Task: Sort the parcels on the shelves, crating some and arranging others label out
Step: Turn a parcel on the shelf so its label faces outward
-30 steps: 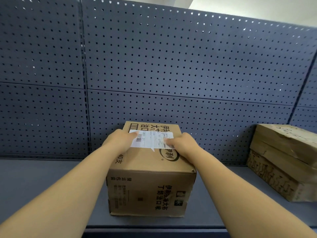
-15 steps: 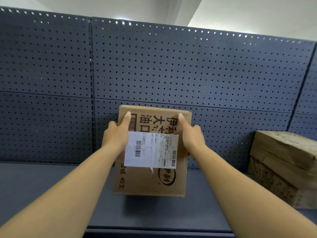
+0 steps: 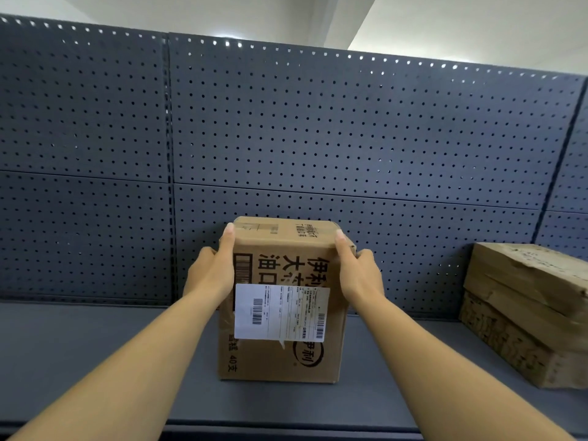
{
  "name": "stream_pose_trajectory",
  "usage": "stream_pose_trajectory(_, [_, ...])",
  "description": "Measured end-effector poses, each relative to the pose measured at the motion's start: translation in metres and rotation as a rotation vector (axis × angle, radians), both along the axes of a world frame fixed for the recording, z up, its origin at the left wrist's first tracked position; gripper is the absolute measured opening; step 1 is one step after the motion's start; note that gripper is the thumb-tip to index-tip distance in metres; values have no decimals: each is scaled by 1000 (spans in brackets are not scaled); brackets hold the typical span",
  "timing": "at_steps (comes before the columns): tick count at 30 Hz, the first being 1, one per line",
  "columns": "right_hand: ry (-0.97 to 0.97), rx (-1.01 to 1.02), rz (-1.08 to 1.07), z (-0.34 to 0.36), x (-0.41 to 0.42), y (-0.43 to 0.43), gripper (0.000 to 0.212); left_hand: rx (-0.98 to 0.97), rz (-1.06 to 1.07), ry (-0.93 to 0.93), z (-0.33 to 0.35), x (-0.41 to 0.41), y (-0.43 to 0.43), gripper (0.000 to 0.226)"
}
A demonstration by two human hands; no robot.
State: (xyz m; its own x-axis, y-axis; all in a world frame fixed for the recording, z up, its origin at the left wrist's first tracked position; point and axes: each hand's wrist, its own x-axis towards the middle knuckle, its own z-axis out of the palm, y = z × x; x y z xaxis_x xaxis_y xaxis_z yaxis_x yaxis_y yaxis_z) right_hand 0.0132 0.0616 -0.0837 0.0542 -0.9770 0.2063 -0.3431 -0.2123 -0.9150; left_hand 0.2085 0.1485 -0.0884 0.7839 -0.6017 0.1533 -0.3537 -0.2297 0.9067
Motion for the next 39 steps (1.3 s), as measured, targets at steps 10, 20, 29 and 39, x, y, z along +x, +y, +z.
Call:
stream_pose_trajectory(10, [209,-193,55,41,8,-16,70,-122,24,-266,40,7,-14,43])
stream_pose_trajectory(20, [911,-204,280,75,41,-29,89,346,-262,-632,71,5,-53,69])
stream_pose_trajectory(29, [986,-71,453,68,45,-38,65,630,-543,-756,60,15,-76,51])
stream_pose_trajectory(39, [1018,-130,454,64,51,-46,62,611,-544,-735,67,7,-62,48])
